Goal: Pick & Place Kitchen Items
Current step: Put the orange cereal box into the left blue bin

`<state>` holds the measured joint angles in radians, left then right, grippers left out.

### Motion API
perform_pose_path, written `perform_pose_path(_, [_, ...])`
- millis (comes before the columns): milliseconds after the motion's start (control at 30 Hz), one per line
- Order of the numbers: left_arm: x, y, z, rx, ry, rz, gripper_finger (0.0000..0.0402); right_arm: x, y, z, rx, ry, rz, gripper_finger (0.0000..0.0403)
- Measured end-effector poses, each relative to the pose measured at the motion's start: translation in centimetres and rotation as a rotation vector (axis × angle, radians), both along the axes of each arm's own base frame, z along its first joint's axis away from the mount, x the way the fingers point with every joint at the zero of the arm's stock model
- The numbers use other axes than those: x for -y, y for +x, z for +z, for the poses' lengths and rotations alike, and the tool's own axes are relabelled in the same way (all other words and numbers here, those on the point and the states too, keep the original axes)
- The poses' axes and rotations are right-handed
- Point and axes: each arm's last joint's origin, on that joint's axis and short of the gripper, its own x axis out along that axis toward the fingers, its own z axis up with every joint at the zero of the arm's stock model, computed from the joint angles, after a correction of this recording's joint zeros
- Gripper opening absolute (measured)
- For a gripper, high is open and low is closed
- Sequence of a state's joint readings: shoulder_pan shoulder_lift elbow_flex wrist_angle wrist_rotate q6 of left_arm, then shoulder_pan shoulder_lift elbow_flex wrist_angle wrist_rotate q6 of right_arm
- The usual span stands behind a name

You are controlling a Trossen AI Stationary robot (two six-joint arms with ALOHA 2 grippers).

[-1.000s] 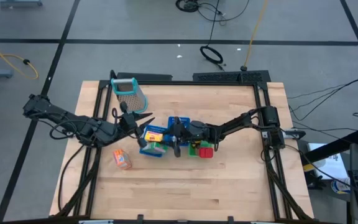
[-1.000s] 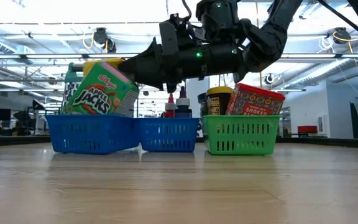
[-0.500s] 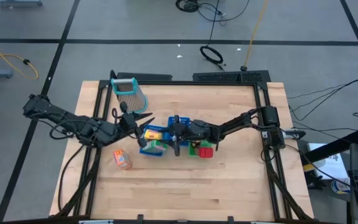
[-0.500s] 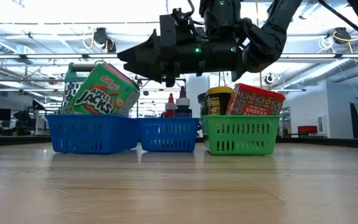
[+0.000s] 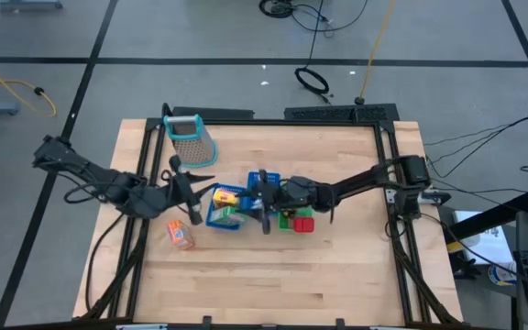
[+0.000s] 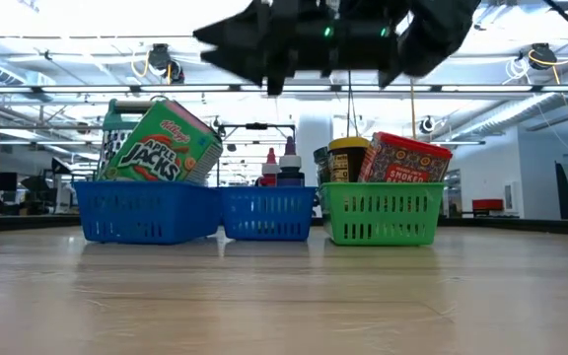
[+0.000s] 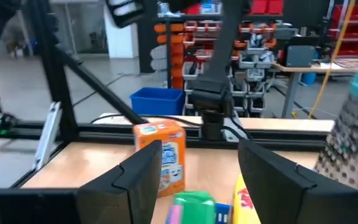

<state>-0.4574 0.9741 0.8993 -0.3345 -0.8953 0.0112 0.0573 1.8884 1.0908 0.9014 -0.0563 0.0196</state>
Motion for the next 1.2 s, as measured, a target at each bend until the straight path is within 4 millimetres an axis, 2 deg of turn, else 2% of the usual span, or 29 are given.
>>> perform_pose_path(100, [0.3, -1.3, -0.4, -0.001, -0.131, -0.005, 0.0086, -0.7, -0.5, 1.2, 0.004, -0.036, 0.018, 0.0204])
perform_pose_path(300, [1.7, -3.1, -2.0, -0.200, -0.225, -0.177, 0.0086, -1.2, -1.2, 2.2, -0.037, -0.064, 0.029, 0.0204])
perform_pose_path(533, [3.4, -4.5, -3.0, -0.427, -0.247, -0.469, 0.0086, -1.1, -1.3, 2.0, -0.077, -0.065, 0.029, 0.0202])
perform_pose_path(700, [4.0, -5.4, -3.5, -0.546, -0.344, -0.578, 0.0086, -1.1, -1.3, 2.0, -0.075, -0.064, 0.029, 0.0201])
perform_pose_path(800, [4.1, -5.5, -3.6, -0.553, -0.429, -0.558, 0.0086, -1.1, -1.3, 2.0, -0.071, -0.064, 0.028, 0.0201])
perform_pose_path(900, [4.0, -5.4, -3.5, -0.523, -0.533, -0.464, 0.0086, -1.1, -1.3, 2.0, -0.072, -0.064, 0.028, 0.0199])
perform_pose_path(1033, [3.8, -5.2, -4.2, -0.575, -0.529, -0.396, 0.0087, -1.1, -1.3, 2.0, -0.075, -0.064, 0.026, 0.0199])
perform_pose_path(1200, [4.1, -4.6, -5.0, -0.633, -0.553, -0.346, 0.0128, -1.0, -1.2, 2.1, -0.067, -0.064, -0.008, 0.0199])
